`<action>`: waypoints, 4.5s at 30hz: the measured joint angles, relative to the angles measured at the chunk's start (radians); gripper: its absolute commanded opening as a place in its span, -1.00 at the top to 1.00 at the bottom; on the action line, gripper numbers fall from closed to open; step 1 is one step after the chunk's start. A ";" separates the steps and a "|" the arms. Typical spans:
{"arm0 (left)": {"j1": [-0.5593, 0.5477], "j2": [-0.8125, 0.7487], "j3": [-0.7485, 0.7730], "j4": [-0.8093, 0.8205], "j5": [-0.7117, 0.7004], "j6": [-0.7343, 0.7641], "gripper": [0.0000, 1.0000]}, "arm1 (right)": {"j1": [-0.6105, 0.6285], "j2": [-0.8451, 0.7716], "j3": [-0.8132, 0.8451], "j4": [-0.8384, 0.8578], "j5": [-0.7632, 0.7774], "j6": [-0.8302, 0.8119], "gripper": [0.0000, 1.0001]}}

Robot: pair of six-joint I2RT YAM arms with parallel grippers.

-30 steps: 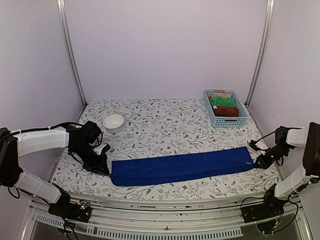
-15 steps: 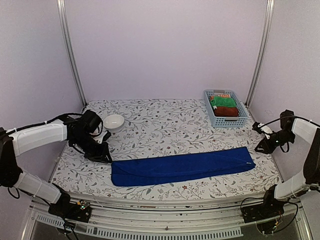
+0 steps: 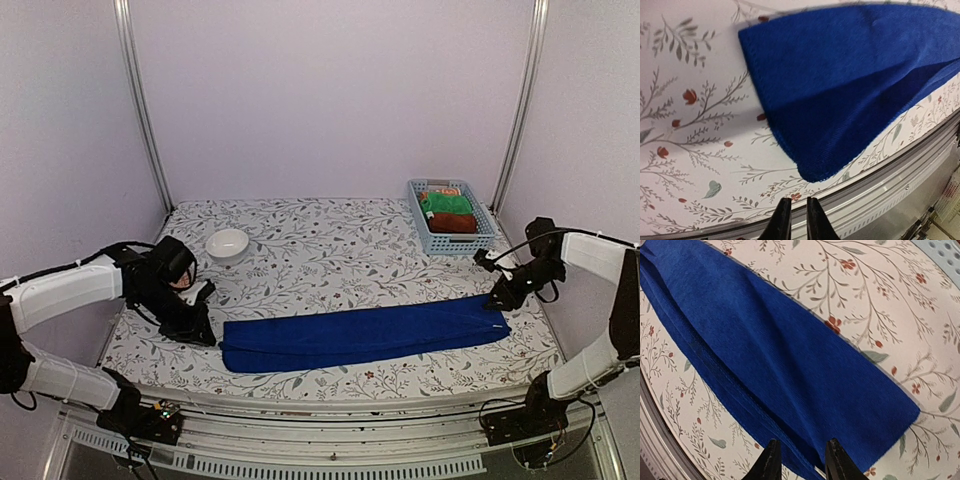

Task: Roll the towels
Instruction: Smooth out the towel at the center of the board, then pick up the towel from the center of the board.

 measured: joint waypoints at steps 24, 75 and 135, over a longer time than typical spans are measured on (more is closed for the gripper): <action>-0.039 0.240 0.187 0.126 -0.053 -0.029 0.88 | 0.256 0.299 0.208 0.172 0.082 0.283 0.46; -0.118 0.468 0.183 0.367 -0.021 0.090 0.82 | 0.096 0.130 -0.093 0.126 0.388 0.232 0.45; -0.118 0.416 0.157 0.455 -0.117 0.142 0.63 | -0.021 0.354 0.141 0.124 0.394 0.435 0.36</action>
